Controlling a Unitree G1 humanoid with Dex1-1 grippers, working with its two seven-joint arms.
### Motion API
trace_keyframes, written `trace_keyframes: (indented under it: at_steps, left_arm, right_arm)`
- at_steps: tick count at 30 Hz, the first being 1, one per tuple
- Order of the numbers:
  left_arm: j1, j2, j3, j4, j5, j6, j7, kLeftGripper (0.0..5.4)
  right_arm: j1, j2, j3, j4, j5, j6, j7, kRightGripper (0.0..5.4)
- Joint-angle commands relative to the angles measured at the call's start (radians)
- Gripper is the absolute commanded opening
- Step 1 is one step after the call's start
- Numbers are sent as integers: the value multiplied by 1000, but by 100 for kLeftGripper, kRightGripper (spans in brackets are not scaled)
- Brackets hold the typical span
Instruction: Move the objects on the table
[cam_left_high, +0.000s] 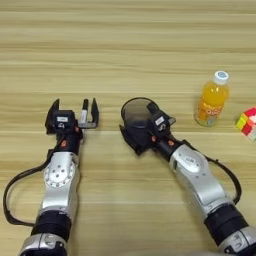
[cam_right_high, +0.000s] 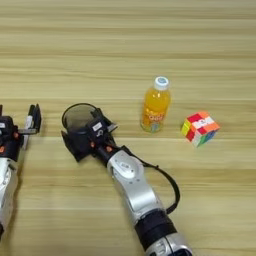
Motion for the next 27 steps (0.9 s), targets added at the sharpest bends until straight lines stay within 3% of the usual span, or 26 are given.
trace_keyframes:
  at_steps: [1,9,14,21,27]
  left_arm:
    - [-4,1,1,6,7,0,2,540]
    - [-3,-1,0,6,8,1,4,540]
    - [-1,-2,-1,4,9,1,5,540]
    - [4,-6,-3,-5,11,3,9,540]
    - [4,-10,-5,-7,13,4,15,540]
  right_arm:
    - [-17,17,-8,24,-1,-25,-2,487]
    - [-10,22,-11,14,3,-37,3,466]
    - [28,14,3,-74,-9,-29,-8,466]
    - [172,-27,9,-397,15,65,-13,466]
    - [307,-86,-74,-649,58,166,-44,465]
